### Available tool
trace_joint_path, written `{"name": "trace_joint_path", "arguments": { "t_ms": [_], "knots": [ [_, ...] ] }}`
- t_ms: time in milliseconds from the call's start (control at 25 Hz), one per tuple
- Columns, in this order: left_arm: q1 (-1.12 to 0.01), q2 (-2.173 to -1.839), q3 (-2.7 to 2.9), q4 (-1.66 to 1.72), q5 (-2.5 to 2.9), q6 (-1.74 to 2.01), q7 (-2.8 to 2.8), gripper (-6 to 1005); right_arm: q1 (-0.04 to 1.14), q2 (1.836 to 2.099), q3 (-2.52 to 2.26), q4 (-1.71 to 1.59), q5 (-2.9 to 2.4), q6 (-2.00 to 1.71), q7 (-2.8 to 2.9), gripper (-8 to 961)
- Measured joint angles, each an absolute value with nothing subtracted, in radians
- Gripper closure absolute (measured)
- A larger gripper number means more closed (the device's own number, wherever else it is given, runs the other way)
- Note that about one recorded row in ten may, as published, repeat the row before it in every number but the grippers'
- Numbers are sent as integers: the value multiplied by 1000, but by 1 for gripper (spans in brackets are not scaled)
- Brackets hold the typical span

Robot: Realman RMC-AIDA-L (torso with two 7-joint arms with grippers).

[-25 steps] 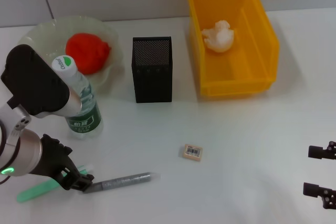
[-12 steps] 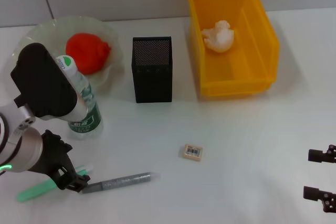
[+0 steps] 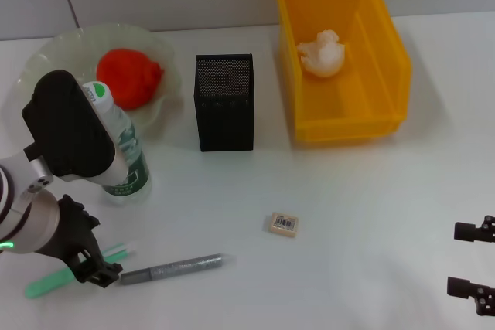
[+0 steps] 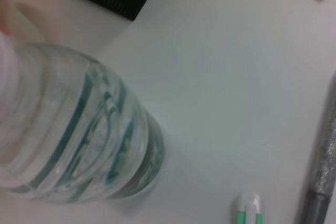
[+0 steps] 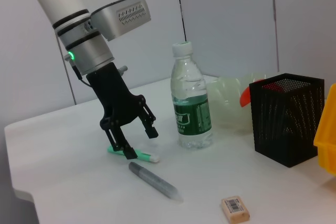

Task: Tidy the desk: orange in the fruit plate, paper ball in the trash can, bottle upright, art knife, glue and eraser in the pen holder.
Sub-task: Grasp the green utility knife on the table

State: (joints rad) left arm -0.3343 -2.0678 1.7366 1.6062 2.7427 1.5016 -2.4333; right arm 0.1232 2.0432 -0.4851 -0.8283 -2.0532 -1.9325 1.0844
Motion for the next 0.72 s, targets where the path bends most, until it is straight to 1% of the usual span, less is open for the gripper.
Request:
{"name": "trace_joint_path", "arguments": {
  "t_ms": [720],
  "knots": [
    [-347,-2070,1746,1558,2764,1468,-2388,233,122,2042,-481,-802,-2065,-1939,1073,172]
  ]
}}
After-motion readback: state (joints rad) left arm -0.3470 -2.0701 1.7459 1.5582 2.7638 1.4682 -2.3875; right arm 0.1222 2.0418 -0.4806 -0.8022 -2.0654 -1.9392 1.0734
